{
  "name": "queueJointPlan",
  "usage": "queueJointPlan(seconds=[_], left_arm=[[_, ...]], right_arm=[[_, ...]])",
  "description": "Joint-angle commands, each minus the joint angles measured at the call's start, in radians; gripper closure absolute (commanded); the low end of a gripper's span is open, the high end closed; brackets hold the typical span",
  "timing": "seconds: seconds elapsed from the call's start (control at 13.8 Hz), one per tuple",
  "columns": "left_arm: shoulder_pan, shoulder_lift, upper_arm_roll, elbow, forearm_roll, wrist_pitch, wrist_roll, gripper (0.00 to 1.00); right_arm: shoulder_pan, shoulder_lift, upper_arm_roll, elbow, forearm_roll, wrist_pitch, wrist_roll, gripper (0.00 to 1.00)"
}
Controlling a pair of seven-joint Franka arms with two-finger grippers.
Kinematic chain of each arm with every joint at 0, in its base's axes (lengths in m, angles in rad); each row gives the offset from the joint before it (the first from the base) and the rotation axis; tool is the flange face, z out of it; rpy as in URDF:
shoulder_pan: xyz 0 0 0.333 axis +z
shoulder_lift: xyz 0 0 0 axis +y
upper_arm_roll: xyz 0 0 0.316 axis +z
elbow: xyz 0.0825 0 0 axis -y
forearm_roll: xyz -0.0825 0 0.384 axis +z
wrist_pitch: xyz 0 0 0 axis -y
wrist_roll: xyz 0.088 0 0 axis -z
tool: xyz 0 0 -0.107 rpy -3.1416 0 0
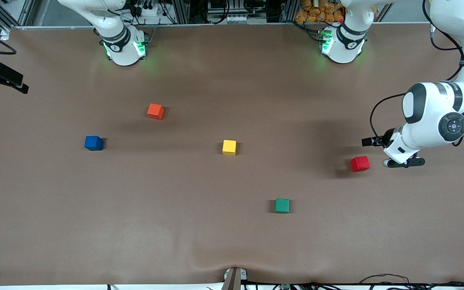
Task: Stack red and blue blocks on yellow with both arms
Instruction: 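Lower the left gripper around the red cube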
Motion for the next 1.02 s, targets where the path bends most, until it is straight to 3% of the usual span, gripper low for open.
queueJointPlan(seconds=[0.0, 0.94], left_arm=[[0.004, 0.006, -0.004, -0.015, -0.004, 0.039, -0.004, 0.0], [-0.008, 0.141, -0.006, 0.005, -0.026, 0.234, -0.096, 0.0]], right_arm=[[-0.019, 0.003, 0.01, 0.005, 0.003, 0.003, -0.014, 0.0], [-0.028, 0.083, 0.01, 0.037, 0.002, 0.008, -0.014, 0.0]])
